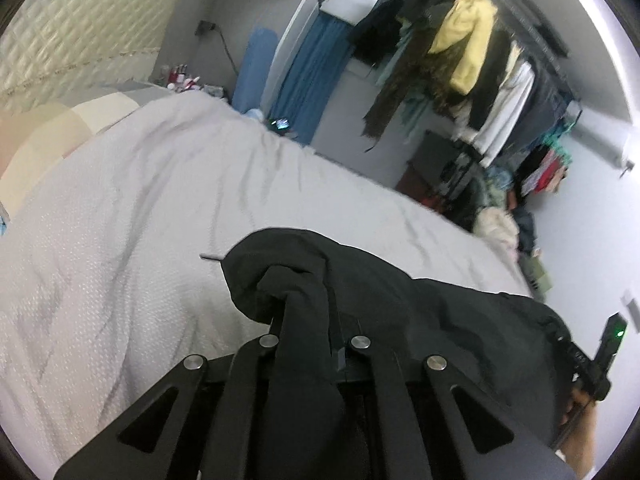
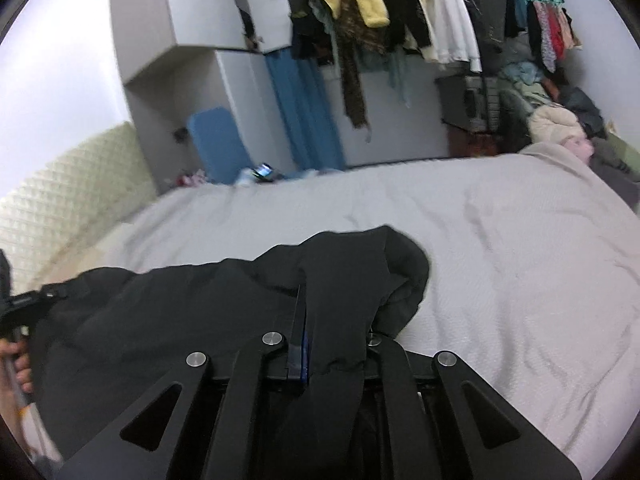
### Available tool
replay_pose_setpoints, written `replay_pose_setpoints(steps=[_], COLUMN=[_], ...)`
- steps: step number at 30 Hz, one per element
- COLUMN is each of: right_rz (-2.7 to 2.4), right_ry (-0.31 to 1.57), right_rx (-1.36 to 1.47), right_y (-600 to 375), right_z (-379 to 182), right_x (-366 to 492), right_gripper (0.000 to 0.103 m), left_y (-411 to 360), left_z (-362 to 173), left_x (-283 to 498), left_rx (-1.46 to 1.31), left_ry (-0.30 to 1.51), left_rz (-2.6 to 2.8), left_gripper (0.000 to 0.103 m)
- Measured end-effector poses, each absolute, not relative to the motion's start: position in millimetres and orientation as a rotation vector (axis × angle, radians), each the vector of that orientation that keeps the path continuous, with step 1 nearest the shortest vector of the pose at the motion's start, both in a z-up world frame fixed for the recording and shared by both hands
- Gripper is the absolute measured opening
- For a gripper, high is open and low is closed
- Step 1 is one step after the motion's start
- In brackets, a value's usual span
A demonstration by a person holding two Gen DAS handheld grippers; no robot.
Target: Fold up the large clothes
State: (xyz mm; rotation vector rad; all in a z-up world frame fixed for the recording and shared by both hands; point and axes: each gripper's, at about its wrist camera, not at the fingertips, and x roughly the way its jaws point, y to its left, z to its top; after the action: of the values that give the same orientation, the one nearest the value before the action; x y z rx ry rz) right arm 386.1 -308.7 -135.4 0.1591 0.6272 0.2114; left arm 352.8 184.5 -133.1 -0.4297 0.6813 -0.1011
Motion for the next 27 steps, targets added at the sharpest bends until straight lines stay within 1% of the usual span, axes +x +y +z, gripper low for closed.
replay_pose_setpoints(steps=[7,11,13,17,18,20,21,22,23,24,25,26,27], right_rz=[0.149,0.145,0.147,0.172,0.164,0.159,0.161,0.163,0.149,0.143,0.159,0.164,0.162], right_ry=[0.837,0.833,0.826,0.812,0.810,0.798,0.784,0.776,0.770,0.762,0.738,0.715,0.697], right_rx=[0.176,0.160,0.167,0.217,0.218,0.220,0.224,0.228,0.239,0.254,0.263,0.256,0.247], right_y=[-315.6,-313.2,-315.8,-325.0,-325.1,-324.7,-324.6,-324.9,-325.2,-324.6,-322.6,-320.9,-318.4], right_z=[-207.3,-207.1,-203.0,-192.2,-187.6,-178.2,-171.8,-167.0,-161.3,-154.8,-143.7,-134.5,-124.9], right_x=[413.7,402.5,397.3,380.6,376.6,366.3,359.3,354.3,347.7,342.3,335.6,332.2,328.2], right_gripper=[0.006,0.007,0.010,0.012,0.015,0.025,0.031,0.039,0.043,0.051,0.055,0.057,0.062], left_y=[173.7,168.4,170.1,177.1,179.7,183.4,185.5,186.7,186.7,186.9,187.5,187.1,186.4], left_z=[-183.3,-183.2,-179.4,-168.7,-165.6,-157.6,-153.0,-146.8,-141.4,-132.8,-127.3,-118.5,-106.9], left_x=[364.1,350.7,343.2,324.2,317.6,306.6,302.8,295.9,290.3,281.9,278.4,271.3,261.7], left_rx=[-0.349,-0.295,-0.292,-0.326,-0.341,-0.349,-0.353,-0.352,-0.341,-0.317,-0.303,-0.285,-0.276], left_ry=[0.860,0.850,0.848,0.849,0.854,0.857,0.850,0.835,0.826,0.811,0.795,0.768,0.742], left_rz=[-0.036,-0.001,0.013,0.037,0.036,0.054,0.061,0.075,0.093,0.132,0.146,0.159,0.162], left_gripper=[0.005,0.006,0.009,0.011,0.012,0.013,0.015,0.020,0.025,0.039,0.053,0.059,0.065])
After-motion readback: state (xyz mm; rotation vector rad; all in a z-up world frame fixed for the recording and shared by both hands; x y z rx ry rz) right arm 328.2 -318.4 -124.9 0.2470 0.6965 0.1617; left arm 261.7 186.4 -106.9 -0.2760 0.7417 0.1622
